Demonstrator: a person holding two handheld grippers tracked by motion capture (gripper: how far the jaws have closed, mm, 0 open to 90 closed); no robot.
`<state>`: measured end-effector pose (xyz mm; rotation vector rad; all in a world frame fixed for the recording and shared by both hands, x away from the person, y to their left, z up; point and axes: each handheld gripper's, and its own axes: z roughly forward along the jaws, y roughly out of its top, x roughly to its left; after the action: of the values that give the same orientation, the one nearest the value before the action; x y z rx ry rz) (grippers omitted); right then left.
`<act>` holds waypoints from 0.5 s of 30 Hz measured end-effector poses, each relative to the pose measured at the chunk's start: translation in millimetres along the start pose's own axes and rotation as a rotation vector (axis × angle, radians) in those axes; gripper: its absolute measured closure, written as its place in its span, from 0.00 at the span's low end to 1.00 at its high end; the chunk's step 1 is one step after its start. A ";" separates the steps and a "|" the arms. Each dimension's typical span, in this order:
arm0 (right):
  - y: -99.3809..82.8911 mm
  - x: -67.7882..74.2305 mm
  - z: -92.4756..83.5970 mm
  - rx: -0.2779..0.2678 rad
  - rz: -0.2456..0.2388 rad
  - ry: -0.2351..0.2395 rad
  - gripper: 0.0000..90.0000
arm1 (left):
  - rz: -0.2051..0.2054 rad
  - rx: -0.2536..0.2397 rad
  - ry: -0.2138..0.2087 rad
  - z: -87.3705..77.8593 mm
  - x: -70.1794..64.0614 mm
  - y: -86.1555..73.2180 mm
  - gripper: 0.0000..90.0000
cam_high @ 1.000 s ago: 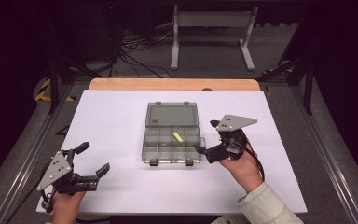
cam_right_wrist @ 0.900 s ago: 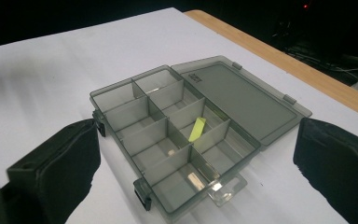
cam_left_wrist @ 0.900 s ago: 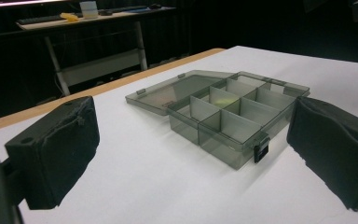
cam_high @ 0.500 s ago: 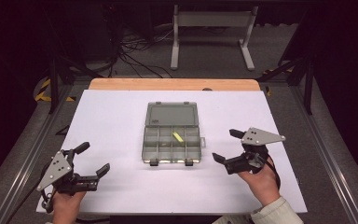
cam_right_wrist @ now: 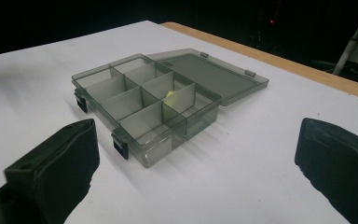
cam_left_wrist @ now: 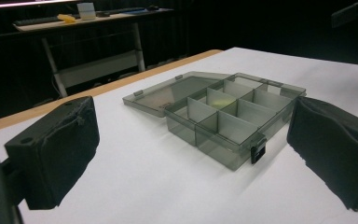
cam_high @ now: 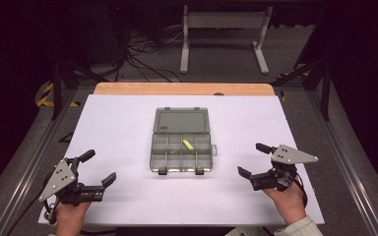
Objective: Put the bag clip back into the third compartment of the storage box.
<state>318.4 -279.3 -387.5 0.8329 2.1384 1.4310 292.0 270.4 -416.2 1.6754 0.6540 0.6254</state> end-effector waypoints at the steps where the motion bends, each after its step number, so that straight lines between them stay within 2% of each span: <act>1: -2.5 -0.1 -1.1 -0.005 -0.001 0.001 0.00 | 0.000 -0.001 -0.001 -0.1 0.0 0.0 0.03; 8: -19.7 0.6 -7.3 -0.048 -0.006 0.003 0.00 | -0.002 -0.008 -0.008 -0.2 0.3 -0.4 0.03; 15: -42.2 2.7 -12.5 -0.075 0.010 -0.029 0.00 | 0.002 -0.008 -0.026 1.0 1.6 -1.8 0.03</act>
<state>298.3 -297.9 -422.1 0.8328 2.0488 1.4853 293.7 271.2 -418.1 1.6746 0.6300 0.6060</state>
